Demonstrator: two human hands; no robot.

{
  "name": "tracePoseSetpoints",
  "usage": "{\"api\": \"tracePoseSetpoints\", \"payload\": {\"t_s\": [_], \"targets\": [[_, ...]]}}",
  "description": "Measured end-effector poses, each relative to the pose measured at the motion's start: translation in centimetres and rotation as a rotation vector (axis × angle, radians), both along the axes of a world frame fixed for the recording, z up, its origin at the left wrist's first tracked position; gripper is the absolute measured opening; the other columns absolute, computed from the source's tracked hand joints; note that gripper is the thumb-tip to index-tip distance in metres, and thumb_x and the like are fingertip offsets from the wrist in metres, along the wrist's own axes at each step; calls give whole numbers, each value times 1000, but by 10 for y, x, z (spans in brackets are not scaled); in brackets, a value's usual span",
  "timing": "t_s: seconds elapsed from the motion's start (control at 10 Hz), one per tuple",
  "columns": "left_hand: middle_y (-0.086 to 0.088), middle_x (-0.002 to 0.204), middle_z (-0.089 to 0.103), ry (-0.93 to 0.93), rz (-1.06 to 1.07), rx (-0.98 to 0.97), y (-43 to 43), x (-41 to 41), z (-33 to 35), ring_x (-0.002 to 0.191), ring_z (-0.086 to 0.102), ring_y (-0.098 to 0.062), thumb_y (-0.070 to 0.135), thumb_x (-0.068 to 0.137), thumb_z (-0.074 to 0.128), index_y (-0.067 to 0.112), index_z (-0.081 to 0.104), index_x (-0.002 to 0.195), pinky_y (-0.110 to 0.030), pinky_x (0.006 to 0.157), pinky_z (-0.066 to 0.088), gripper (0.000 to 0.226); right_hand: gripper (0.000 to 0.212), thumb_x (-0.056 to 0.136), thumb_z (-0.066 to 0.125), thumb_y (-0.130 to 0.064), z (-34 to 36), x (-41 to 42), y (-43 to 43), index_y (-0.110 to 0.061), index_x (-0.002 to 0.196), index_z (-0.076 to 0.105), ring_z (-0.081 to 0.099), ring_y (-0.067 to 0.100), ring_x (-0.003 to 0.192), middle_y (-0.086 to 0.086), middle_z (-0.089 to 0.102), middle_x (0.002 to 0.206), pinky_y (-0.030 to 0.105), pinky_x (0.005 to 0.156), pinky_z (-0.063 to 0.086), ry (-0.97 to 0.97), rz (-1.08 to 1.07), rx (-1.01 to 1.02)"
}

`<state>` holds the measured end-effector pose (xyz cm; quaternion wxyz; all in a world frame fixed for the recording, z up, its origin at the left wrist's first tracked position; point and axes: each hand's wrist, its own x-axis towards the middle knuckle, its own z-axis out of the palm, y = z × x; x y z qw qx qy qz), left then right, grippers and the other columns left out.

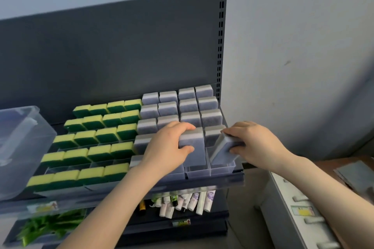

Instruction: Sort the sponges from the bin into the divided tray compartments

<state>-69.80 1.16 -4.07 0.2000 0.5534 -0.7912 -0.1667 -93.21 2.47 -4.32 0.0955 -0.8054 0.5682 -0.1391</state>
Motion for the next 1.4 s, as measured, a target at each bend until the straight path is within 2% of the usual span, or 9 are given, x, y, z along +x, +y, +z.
{"api": "tracePoseSetpoints", "payload": {"t_s": [0.3,0.6,0.7,0.9,1.2,1.4], "targets": [[18,126,51,-62,-101,15,-1,-5,-6,113,52,-8,27,83,70,36,53,127,-30,93,47,47,27,76,60,-18,2,12,4,-20,104,61,50,21,95,-1,59,100,38,74,48,127,-33,39],[12,131,53,-231,-146,51,-1,-6,-21,116,52,-13,31,83,69,31,51,130,-31,91,47,49,20,75,57,-12,-7,26,4,-21,94,59,50,22,92,-3,58,96,28,64,36,144,-9,69],[11,132,54,-229,-138,56,0,-5,-27,116,52,-13,31,84,68,30,51,131,-29,91,45,50,18,76,56,-13,-13,31,4,-21,92,60,52,24,92,-1,60,98,27,64,33,142,-5,89],[10,132,54,-213,-135,54,-1,-5,-30,115,53,-13,31,84,68,30,51,130,-28,88,45,49,24,82,55,-16,-29,35,5,-23,105,59,53,21,99,-1,62,109,24,70,35,140,-26,88],[8,135,51,-222,-178,67,-2,-3,-26,117,52,-17,31,85,67,30,47,134,-34,90,47,53,30,81,53,-18,-25,36,6,-27,109,58,50,18,97,-5,60,108,24,67,35,181,-46,100],[10,138,49,-174,-230,-42,-2,18,-16,120,51,-12,35,87,65,32,44,138,-30,90,47,55,43,80,61,-26,-7,49,8,-33,122,56,51,18,106,-6,59,118,28,81,44,181,-113,124]]}}
